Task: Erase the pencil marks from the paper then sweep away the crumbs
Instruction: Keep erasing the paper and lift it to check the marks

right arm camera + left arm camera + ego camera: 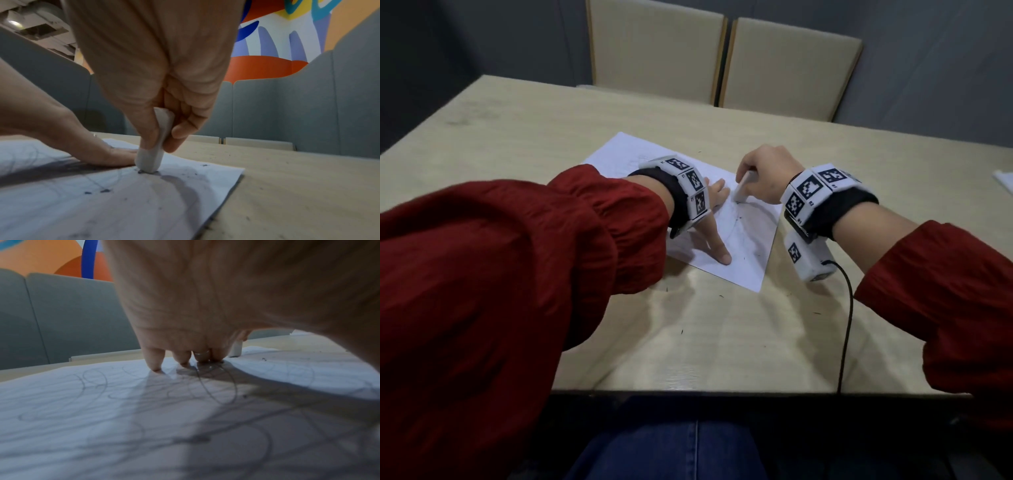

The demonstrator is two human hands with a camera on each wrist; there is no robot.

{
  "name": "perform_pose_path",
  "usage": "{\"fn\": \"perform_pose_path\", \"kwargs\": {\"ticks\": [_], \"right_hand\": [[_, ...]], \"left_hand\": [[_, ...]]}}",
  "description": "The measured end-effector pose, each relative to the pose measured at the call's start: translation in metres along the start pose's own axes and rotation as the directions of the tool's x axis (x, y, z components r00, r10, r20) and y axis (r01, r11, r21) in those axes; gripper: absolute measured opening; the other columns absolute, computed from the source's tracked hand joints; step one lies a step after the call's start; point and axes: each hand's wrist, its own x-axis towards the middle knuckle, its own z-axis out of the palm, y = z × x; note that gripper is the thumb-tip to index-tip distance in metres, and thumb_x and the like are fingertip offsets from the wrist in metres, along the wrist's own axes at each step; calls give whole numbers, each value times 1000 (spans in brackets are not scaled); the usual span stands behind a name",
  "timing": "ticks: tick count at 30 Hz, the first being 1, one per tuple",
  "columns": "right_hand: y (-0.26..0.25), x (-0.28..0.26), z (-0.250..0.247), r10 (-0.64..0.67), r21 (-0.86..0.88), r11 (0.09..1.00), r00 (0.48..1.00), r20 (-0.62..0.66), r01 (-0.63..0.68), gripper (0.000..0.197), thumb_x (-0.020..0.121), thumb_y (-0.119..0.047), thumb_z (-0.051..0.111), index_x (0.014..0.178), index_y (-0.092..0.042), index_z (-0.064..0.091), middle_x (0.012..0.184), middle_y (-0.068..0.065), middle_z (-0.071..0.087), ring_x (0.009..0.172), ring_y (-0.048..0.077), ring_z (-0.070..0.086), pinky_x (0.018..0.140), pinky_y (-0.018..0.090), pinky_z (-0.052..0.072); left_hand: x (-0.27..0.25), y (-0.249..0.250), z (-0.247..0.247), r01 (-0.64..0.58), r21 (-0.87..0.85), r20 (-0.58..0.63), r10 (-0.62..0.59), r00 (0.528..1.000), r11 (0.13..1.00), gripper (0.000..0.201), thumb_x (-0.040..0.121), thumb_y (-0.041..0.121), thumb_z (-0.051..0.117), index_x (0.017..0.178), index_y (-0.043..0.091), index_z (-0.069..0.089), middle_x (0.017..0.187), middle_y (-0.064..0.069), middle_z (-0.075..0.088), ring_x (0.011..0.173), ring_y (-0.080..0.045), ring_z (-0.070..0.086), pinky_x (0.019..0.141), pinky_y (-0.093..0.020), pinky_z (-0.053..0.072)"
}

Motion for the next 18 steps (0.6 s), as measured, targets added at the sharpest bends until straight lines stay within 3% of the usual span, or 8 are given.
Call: {"fn": "perform_pose_path", "kwargs": {"ticks": [3,6,9,12,18], "right_hand": [[-3,0,3,-49,-5,999,999,-9,49,19,86,-2,59,101,-7,70,103,11,67,99,26,60,71,26,41],[0,-1,3,-63,-2,998,998,22,63,19,86,-2,58,99,-10,69,106,12,65,99,26,59,72,27,41],[2,-7,2,-90,2,996,993,75,91,17,87,-5,60,102,-9,68,102,9,68,98,23,60,74,25,41],[8,-31,-1,-121,7,993,986,116,121,20,88,-4,57,103,-11,68,98,6,70,95,20,60,76,24,44],[13,-69,-7,-199,-61,974,950,241,220,22,87,-2,52,101,-12,66,92,-3,73,83,11,49,78,25,45]], "left_hand": [[4,-3,4,18,-18,41,-17,999,1000,155,37,87,65,153,23,-16,161,2,-19,149,-24,-13,120,-51,2],[4,-3,6,-14,-34,-3,14,1000,999,143,55,77,72,154,19,-13,162,0,-14,149,-25,-13,120,-52,0],[4,-6,5,-5,-43,17,6,1000,999,148,47,81,70,153,23,-16,161,3,-18,148,-22,-16,120,-51,-3],[3,-6,4,-11,-25,25,12,1000,1000,142,56,76,72,153,20,-16,161,3,-21,148,-22,-16,119,-47,-4],[3,-3,2,-12,-3,4,12,1000,1000,143,56,74,74,154,16,-12,162,-1,-13,150,-24,-9,120,-50,6]]}}
